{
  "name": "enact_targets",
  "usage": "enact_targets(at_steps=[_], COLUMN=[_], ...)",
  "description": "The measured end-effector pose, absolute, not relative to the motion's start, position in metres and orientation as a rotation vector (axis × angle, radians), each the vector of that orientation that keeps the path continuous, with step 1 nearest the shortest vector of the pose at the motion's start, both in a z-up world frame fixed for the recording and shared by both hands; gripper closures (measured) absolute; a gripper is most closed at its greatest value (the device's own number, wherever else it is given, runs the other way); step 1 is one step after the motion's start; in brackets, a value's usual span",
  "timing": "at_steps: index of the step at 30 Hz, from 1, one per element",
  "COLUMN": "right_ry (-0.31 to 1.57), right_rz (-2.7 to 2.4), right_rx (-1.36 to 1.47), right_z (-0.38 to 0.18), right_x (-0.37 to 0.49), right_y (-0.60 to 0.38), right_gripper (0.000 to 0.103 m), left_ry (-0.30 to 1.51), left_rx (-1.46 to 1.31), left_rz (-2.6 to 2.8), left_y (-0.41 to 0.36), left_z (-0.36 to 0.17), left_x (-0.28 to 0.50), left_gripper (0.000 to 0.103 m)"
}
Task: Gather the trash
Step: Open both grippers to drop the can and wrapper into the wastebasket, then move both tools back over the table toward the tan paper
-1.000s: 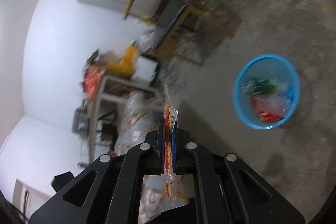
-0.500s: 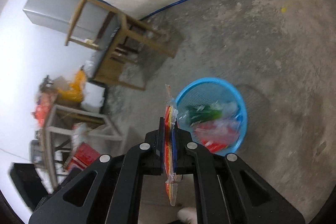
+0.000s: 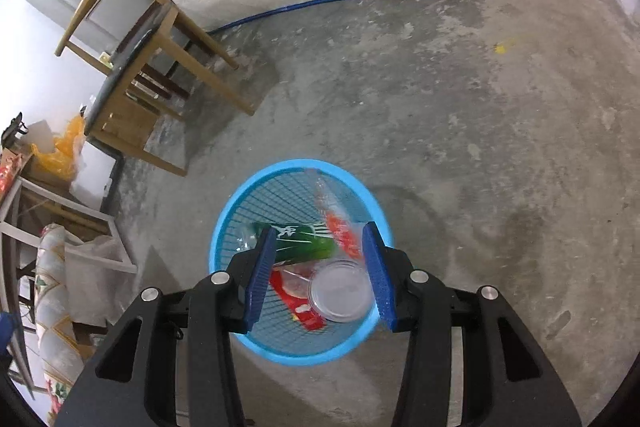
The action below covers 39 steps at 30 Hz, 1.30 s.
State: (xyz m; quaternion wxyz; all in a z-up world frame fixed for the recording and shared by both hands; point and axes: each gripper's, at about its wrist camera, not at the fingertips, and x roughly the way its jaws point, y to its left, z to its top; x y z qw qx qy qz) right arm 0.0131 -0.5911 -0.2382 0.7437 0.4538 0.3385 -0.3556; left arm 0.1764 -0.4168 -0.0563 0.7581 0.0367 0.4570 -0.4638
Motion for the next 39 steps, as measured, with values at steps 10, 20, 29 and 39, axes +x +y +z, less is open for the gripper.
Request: enact_targets(at_steps=[10,20,29,39], right_ry=[0.758,0.706,0.711,0.781], right_rz=[-0.760,-0.517,-0.213,0.135], right_rx=[0.848,0.688,0.624,0.473], right_z=[-0.187,-0.096,-0.040,-0.005], right_x=[-0.030,-0.039,0.018,0.115], right_y=[-0.549,-0.446,-0.359,-0.227], right_gripper=[0.054,0.033,0.033,0.040], left_ry=[0.893,0.888,0.852,0.784], left_rx=[0.056,0.064,-0.052,-0.078], left_rz=[-1.009,-0.972,-0.782,-0.549], left_y=[-0.337,-0.233,-0.087,0.019], left_z=[-0.017,0.001,0.005,-0.025], left_x=[0.142,0.110,0.106,0.085], left_gripper=[0.017,0.014,0.011,0.011])
